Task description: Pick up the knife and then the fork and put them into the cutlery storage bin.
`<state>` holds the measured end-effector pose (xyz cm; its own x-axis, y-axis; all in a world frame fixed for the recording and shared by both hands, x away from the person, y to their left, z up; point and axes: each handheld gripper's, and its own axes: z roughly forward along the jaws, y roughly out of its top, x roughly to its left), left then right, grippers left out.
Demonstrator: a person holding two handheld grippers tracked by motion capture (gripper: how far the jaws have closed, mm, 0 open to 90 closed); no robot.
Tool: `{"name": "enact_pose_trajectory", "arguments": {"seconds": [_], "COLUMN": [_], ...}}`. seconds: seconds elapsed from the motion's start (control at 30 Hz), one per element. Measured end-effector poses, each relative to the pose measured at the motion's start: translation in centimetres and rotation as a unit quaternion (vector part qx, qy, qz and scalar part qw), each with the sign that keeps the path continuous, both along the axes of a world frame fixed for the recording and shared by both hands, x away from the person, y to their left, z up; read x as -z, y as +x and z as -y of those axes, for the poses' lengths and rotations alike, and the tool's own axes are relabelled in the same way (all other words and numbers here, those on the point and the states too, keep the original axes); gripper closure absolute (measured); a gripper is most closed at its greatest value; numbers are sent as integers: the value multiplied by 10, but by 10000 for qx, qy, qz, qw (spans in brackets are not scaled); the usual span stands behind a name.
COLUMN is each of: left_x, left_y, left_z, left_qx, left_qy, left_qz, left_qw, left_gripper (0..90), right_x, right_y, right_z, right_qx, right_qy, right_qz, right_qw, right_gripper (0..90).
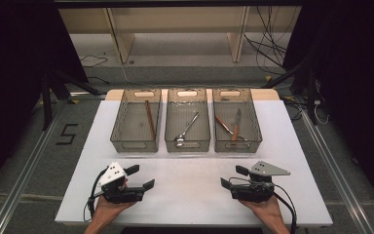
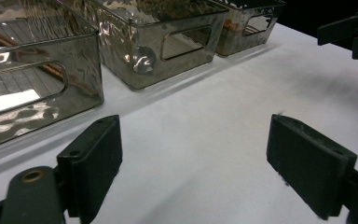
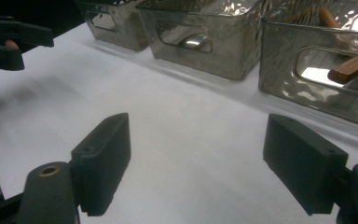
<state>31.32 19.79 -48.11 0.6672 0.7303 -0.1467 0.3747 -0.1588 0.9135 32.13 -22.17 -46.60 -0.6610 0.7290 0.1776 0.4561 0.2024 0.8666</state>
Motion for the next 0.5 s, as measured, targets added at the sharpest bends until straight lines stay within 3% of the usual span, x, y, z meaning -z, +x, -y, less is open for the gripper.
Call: {"name": "enact_pose_trajectory", "arguments": {"seconds": [0.5], "left_x": [0], "left_y": [0], "left_z": [0], "left_qx": [8], "left_qy": [11], "left_qz": [0], "left_qw": [10000], "left_gripper": [179], "right_x": [0], "right_y": [0], "right_z": [1], "right_qx": [10], "right_qy": [-2], "right_qz": [7], "right_qw": [10000], "right_gripper": [238]}}
